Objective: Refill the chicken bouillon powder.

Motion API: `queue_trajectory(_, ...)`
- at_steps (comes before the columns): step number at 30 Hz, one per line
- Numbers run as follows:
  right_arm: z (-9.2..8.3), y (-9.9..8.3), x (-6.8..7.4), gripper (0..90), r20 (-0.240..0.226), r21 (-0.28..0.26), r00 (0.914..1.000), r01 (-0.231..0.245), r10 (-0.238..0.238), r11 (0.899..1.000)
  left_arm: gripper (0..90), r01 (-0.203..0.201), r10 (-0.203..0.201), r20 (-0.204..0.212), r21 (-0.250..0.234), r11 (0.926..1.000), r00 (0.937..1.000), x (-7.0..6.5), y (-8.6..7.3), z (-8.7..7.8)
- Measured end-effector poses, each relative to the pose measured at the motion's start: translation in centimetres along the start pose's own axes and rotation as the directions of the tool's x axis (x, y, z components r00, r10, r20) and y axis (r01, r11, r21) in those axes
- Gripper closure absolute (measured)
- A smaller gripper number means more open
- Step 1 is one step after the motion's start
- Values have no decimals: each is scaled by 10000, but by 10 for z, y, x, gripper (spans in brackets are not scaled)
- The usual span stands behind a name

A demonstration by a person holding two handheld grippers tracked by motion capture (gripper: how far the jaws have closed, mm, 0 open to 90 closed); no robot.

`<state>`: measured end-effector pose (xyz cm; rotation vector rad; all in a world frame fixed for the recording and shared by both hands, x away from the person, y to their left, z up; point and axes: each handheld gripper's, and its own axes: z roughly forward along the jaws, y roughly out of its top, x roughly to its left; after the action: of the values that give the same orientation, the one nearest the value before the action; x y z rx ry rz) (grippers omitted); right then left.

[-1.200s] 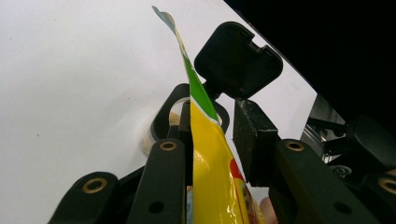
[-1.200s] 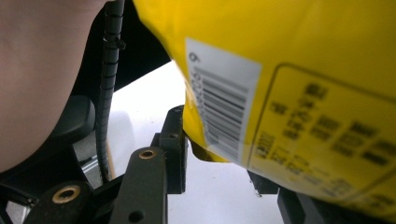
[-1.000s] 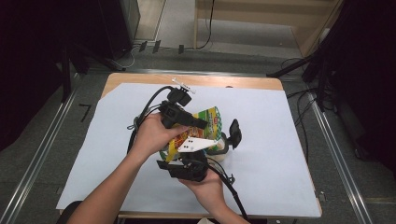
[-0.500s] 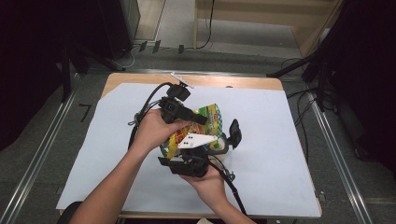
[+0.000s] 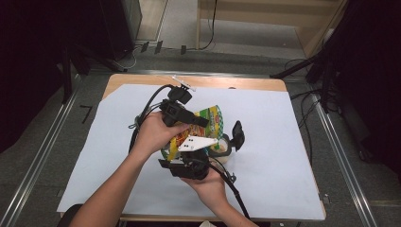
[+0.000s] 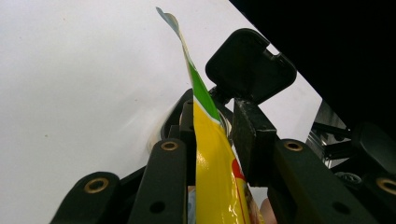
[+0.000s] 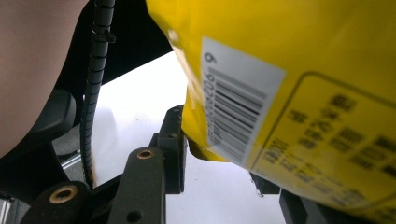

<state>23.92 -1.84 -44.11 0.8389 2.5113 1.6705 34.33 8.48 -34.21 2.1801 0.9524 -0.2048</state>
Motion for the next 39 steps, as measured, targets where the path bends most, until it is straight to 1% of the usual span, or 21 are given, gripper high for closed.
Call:
queue_trajectory(5, 1, 0, 0, 635, -19, 31, 10000, 43, -42, 10000, 744, 59, -59, -39, 29, 10000, 10000, 1, -1, -1)
queue_trajectory(9, 1, 1, 2, 635, -65, 42, 10000, -13, 13, 10000, 744, 146, -147, 44, 63, 9999, 9999, 3, -1, -2)
queue_trajectory(14, 1, 1, 2, 634, -69, 69, 10000, -28, 29, 10000, 744, 171, -171, 35, 87, 9998, 9998, 3, -1, -1)
queue_trajectory(18, 0, 1, 3, 633, -74, 94, 9999, -67, 68, 9999, 744, 290, -292, 106, 144, 9995, 9995, 5, -1, 0)
queue_trajectory(23, 0, 1, 3, 634, -63, 95, 10000, -28, 29, 10000, 743, 199, -199, 56, 140, 9997, 9998, 4, -1, 0)
queue_trajectory(29, 0, 1, 4, 633, -77, 84, 9999, -68, 68, 9999, 742, 264, -266, 112, 163, 9995, 9996, 4, -1, -1)
queue_trajectory(39, -1, 2, 4, 633, -62, 90, 10000, -68, 68, 9999, 740, 263, -266, 145, 182, 9995, 9995, 4, -1, 0)
